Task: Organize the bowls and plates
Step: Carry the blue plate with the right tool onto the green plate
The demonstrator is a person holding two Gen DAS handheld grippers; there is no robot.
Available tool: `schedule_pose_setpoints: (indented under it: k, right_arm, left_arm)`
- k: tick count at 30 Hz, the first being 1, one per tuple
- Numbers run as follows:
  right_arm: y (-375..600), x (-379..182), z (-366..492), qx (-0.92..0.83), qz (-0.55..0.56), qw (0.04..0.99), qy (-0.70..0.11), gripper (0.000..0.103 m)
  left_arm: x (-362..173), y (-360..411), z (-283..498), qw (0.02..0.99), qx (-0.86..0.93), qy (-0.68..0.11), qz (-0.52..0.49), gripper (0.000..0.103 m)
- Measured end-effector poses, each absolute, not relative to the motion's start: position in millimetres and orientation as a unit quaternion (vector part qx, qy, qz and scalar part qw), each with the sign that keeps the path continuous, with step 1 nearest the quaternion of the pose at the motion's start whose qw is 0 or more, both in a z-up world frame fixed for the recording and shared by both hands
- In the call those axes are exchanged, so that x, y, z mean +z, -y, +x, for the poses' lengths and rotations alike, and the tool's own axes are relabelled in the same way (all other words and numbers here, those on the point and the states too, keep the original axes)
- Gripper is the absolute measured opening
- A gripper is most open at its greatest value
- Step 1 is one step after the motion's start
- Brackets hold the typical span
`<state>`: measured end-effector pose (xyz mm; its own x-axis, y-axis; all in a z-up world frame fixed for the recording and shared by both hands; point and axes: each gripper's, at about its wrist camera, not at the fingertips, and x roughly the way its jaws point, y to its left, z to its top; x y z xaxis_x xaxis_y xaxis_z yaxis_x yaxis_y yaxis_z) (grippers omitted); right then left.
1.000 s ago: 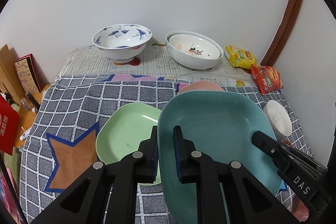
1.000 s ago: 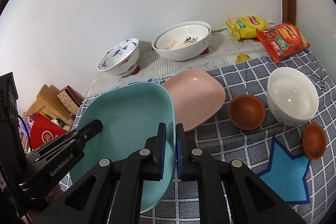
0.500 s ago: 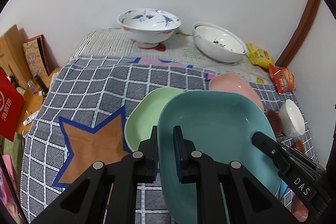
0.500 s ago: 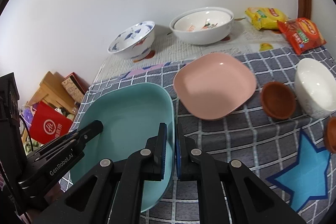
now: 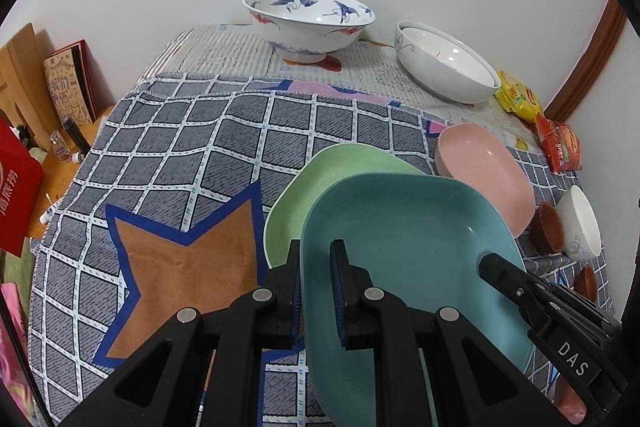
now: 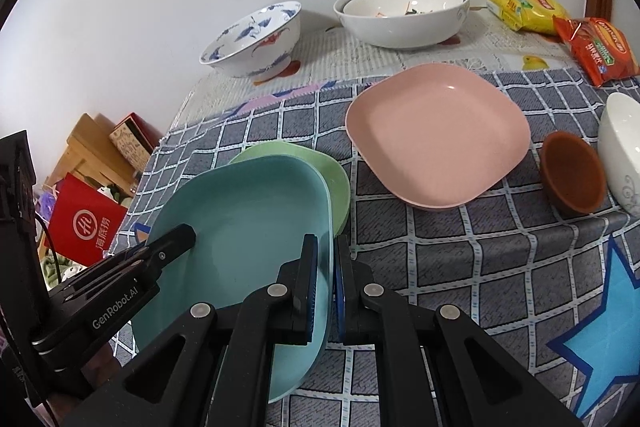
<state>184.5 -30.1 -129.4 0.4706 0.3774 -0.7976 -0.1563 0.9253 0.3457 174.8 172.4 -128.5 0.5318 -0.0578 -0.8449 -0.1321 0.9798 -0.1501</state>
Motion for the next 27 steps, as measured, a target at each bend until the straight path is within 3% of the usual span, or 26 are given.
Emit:
schedule_pose_setpoints:
  k: [27]
  right_arm:
    - [17,-146,213,0.165,0.102,0.843,-0.501,0.012]
  left_arm:
    - [-150,-186,223,0.865,0.008,-0.492,-0.102,0.013]
